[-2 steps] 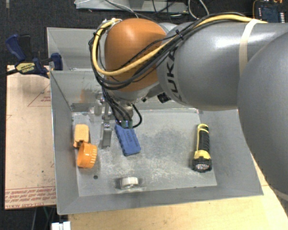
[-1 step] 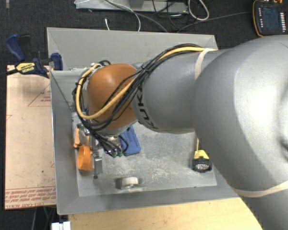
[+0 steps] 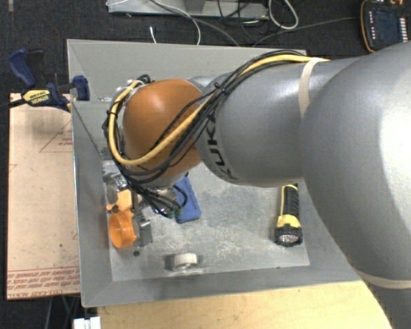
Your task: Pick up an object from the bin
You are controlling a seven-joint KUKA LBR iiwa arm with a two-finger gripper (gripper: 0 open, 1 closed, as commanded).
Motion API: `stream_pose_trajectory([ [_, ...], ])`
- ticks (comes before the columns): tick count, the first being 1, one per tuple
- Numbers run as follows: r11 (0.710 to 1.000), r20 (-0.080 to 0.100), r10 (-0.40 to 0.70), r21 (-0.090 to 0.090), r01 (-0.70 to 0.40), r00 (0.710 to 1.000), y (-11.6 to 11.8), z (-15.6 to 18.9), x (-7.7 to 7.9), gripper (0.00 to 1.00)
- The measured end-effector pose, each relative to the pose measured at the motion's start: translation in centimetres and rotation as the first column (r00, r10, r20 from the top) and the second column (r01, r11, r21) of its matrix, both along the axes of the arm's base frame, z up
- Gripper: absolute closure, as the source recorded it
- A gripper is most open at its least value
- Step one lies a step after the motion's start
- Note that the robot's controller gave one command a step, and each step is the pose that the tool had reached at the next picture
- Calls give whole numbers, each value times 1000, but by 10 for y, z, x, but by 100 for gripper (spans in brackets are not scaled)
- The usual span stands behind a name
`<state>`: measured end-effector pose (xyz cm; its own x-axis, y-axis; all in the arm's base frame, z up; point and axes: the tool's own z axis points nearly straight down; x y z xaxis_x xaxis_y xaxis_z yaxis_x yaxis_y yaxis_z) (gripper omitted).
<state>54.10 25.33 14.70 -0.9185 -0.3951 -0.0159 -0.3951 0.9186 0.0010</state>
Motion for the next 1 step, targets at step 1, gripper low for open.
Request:
stream_pose_trajectory([
  [1,981,-10,-193,1,193,981,-3,-47,-1,0],
])
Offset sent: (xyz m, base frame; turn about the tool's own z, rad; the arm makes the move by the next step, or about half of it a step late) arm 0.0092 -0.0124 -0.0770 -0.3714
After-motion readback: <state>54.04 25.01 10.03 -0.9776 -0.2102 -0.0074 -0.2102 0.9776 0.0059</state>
